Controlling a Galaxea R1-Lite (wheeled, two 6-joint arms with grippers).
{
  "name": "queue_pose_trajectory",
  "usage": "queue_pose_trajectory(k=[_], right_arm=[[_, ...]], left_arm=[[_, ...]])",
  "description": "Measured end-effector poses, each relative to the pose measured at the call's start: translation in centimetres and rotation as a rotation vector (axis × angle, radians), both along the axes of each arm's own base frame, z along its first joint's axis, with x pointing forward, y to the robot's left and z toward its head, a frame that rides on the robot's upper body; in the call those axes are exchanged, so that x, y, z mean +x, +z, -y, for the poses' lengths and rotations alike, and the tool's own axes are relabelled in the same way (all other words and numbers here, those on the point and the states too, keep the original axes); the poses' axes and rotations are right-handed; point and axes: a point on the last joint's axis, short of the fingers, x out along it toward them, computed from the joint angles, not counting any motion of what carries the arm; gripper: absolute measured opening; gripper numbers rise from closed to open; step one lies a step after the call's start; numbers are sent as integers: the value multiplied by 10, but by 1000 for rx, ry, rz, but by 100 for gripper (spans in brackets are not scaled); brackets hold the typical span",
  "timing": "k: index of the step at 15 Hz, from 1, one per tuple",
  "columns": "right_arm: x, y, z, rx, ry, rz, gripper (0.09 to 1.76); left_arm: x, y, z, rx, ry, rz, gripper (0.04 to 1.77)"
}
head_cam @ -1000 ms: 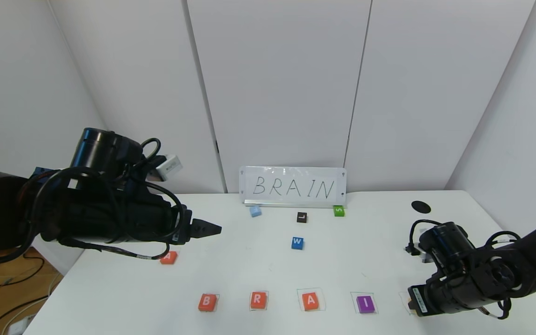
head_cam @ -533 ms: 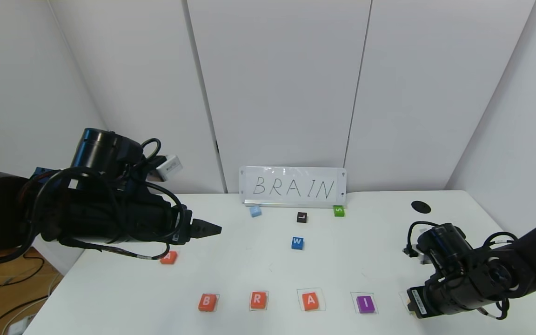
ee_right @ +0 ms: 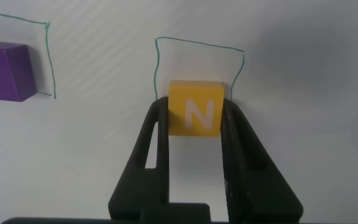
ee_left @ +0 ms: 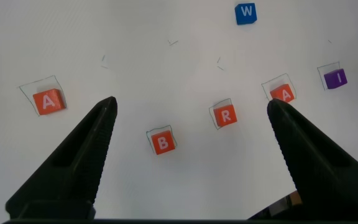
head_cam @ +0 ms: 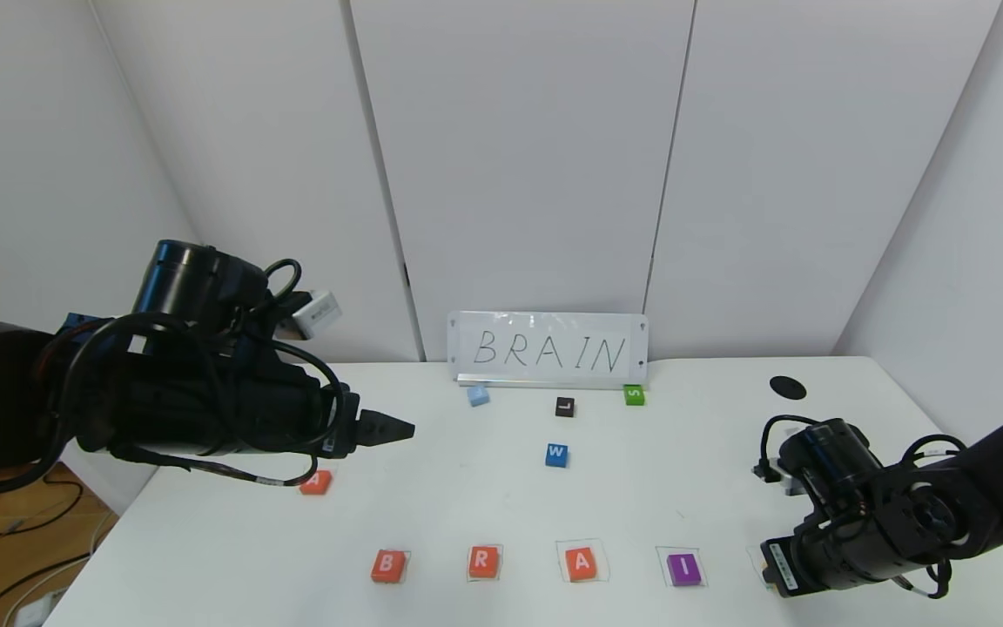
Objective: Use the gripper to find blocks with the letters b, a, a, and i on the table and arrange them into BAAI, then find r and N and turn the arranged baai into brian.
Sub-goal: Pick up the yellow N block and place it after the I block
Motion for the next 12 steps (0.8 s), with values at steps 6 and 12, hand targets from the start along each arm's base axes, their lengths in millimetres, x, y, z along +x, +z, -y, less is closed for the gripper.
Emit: queue_pose_trajectory(k=[6, 12], right_arm=[[0, 0, -1, -1, 3, 5, 55], [1, -1, -1, -2, 3, 5, 55]], left_arm=[[0, 0, 0, 0, 0, 1, 172], [0, 0, 0, 0, -1, 1, 172]])
